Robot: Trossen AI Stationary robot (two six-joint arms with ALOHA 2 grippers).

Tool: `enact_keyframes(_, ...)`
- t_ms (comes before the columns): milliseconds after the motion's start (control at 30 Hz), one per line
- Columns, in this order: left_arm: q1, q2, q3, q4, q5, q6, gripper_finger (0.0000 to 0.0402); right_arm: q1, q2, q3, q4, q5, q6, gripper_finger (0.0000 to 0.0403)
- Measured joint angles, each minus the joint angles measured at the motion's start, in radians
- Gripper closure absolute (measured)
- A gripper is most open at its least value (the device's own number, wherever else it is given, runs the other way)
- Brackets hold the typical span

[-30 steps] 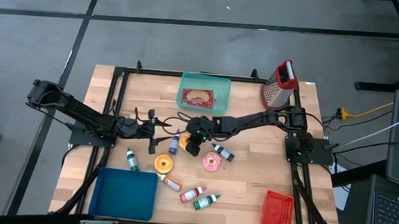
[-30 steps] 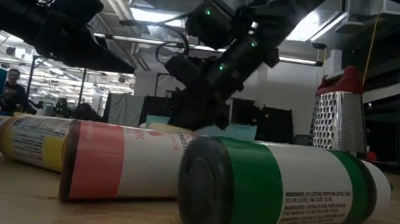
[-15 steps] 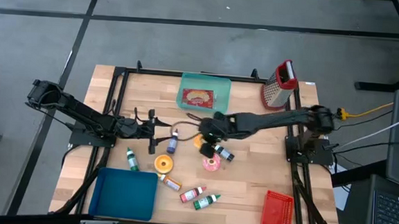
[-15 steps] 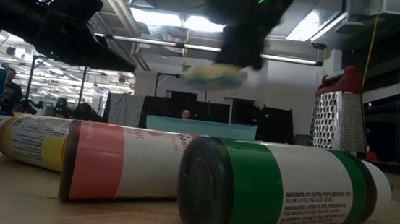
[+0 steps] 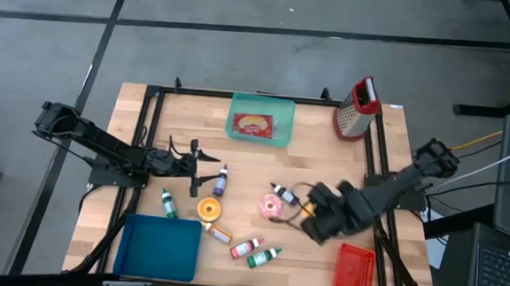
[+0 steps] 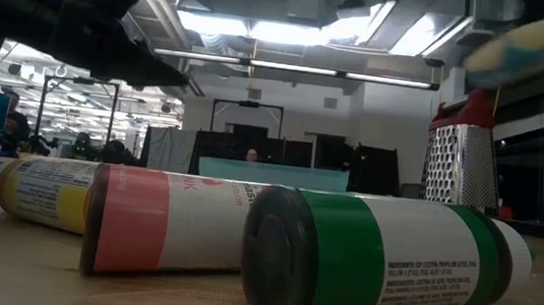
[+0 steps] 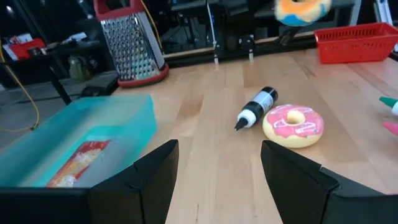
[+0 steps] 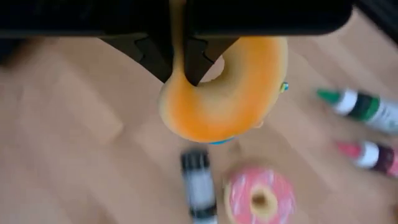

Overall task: Pick & Place Food Item
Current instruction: Put the blue donut into the red bin

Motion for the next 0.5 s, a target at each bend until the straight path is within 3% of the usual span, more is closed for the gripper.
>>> enact_keyframes(267,0.010,0.000,0.000,0.062,0.011,0.053,0.0176,0.209,-0.001,-0.055,-0.004,-0.102,0.392,0.0391)
enact_keyframes(500,0.016,0.000,0.000,0.076,0.020,0.062,0.0176,0.408,0.000,-0.058,-0.002,-0.111,0.772,0.0391)
